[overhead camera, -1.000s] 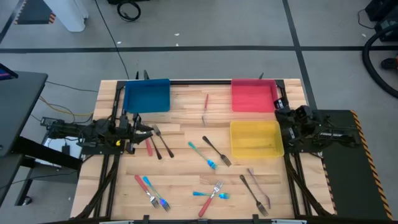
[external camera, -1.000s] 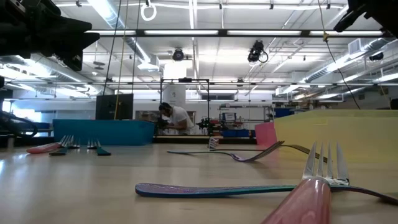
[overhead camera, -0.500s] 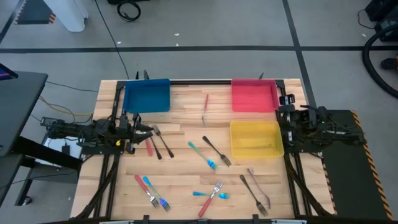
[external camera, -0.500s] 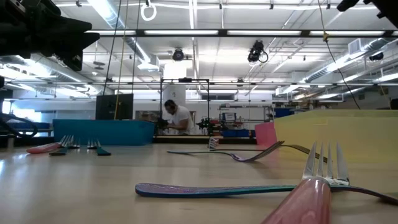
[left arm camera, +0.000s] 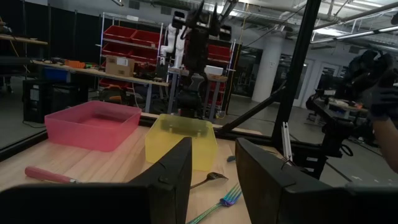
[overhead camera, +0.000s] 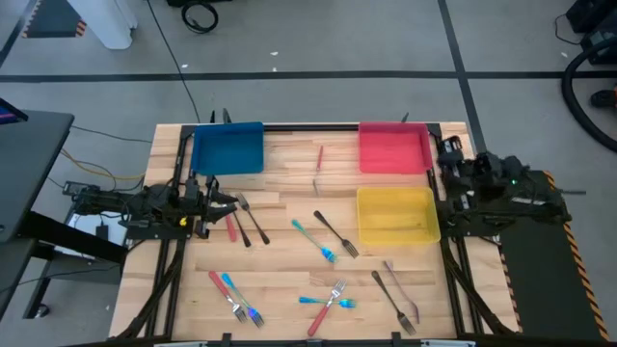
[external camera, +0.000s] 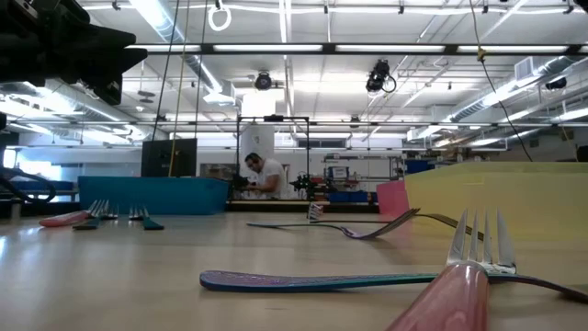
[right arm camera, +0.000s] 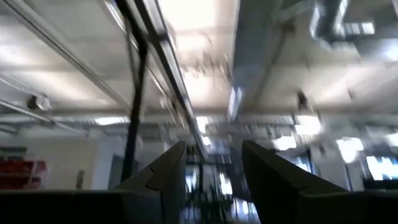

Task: Sort silverware by color (type)
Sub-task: Put the bottom right blue fork into the yellow bin

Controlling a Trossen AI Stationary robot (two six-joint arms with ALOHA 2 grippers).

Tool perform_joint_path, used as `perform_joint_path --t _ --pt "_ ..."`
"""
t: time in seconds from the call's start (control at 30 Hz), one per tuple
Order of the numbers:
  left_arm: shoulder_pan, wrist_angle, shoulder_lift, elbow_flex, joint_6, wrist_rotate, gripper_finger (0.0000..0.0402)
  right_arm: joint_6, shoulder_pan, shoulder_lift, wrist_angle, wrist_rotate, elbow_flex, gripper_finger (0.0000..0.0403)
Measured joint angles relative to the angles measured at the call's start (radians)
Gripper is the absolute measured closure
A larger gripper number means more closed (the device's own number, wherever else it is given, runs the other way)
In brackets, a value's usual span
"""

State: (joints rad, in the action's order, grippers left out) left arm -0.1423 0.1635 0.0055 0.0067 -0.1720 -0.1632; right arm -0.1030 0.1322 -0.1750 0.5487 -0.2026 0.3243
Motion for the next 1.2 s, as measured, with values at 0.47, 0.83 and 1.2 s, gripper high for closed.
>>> perform_joint_path --t 0.47,0.83,1.2 --pt "0.0 0.0 0.0 0.0 0.0 0.0 0.0278 -0.293 -0.069 -0.401 -0.734 0.025 0.421 0.0238" --pt "0.0 0.0 0.0 0.0 0.0 0.0 0.0278 -0.559 -0.24 -0.659 -0.958 0.021 0.541 0.0238" --pt "0.0 0.0 0.0 0.0 0.0 0.0 0.0278 -0.94 -0.403 -0.81 -1.036 0.023 0.545 0.0239"
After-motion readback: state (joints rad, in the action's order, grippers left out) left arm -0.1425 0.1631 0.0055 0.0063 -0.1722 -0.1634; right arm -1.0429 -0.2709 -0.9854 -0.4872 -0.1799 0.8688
